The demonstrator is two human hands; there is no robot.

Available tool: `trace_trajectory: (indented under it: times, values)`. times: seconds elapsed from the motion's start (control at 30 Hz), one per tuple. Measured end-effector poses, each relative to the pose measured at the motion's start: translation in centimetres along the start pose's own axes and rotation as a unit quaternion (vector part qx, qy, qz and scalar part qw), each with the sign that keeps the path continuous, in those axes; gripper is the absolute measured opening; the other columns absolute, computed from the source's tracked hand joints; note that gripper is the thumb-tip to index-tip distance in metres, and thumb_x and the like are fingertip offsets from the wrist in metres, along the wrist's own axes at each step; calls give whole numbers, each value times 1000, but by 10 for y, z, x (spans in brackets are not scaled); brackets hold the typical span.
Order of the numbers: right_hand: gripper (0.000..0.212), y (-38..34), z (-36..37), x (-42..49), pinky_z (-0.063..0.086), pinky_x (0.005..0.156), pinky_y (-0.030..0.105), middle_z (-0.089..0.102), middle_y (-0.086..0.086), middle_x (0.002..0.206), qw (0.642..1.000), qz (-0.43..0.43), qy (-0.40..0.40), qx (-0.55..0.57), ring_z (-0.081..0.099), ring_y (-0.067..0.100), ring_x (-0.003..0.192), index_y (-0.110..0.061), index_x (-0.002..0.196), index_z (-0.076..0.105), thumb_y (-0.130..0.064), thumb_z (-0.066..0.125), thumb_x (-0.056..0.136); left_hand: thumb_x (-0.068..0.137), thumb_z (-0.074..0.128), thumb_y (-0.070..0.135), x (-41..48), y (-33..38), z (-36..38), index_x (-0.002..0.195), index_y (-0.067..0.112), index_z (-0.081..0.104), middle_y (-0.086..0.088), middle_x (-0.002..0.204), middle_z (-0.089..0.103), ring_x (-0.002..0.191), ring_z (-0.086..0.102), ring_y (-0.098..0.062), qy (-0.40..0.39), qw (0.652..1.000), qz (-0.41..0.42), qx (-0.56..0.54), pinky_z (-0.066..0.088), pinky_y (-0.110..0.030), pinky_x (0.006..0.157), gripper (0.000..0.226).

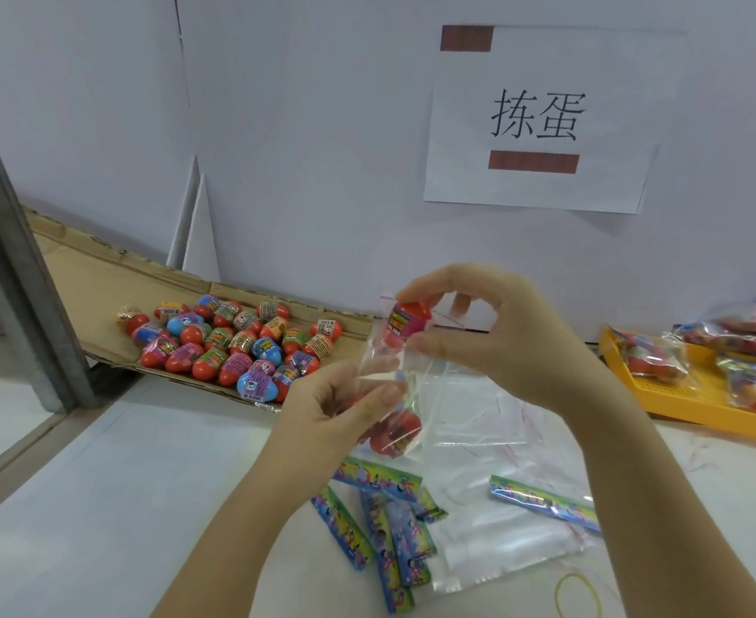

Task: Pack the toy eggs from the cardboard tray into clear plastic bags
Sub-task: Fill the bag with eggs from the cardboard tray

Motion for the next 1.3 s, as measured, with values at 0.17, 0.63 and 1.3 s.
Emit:
trace_trajectory:
  times: [0.17, 0.63, 1.3]
  values:
    - [28, 0, 6, -1, 41, 98, 46, 66, -24, 92, 998, 39, -30, -27, 58, 5, 81, -42, 94, 64, -48, 69, 67, 69, 66, 55, -1, 1, 1, 91, 40, 75, -27, 83, 68, 56, 48, -23, 2, 999, 15, 38, 47, -34, 52, 28]
    - [13, -14, 18, -2, 39, 100, 46, 68, -29, 88, 998, 20, -55, -18, 61, 0, 86, -42, 96, 70, -43, 61, 86, 64, 75, 47, -1, 7, -7, 85, 30, 74, -34, 81, 62, 74, 63, -42, 73, 996, 40, 27, 55, -45, 74, 27]
    - [9, -6, 27, 0, 39, 101, 41, 70, -23, 83, 994, 37, -83, -52, 62, -3, 89, -36, 82, 70, -44, 65, 81, 61, 76, 44, 0, 6, -9, 94, 42, 75, -22, 60, 38, 59, 40, -27, 74, 996, 39, 6, 41, -32, 53, 33]
Point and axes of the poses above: each hand's wrist, its own x-axis towards the middle knuckle, its own z-axis out of the palm, y = z × x, the point moved 7 cm from there along x, towards the middle knuckle
